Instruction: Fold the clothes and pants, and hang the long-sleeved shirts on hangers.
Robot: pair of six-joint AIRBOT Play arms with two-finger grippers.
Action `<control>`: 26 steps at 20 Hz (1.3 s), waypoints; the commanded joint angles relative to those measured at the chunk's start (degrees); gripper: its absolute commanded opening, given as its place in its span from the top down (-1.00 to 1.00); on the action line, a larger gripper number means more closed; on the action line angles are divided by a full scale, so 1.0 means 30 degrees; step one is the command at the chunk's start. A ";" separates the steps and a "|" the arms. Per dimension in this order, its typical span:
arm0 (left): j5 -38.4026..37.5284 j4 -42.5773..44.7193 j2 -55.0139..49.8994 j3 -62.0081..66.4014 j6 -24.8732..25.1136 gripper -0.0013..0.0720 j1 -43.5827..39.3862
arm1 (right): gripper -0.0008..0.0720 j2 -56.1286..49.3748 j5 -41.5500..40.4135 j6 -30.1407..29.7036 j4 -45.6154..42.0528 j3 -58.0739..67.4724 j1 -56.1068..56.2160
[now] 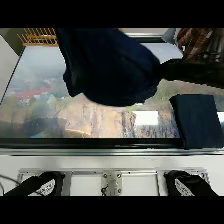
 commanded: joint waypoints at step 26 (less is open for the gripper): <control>0.6564 0.0036 -1.1992 -0.0058 0.1734 0.35 -0.0219 | 0.65 -1.0280 -0.9734 0.6266 -0.2703 -0.0466 0.1027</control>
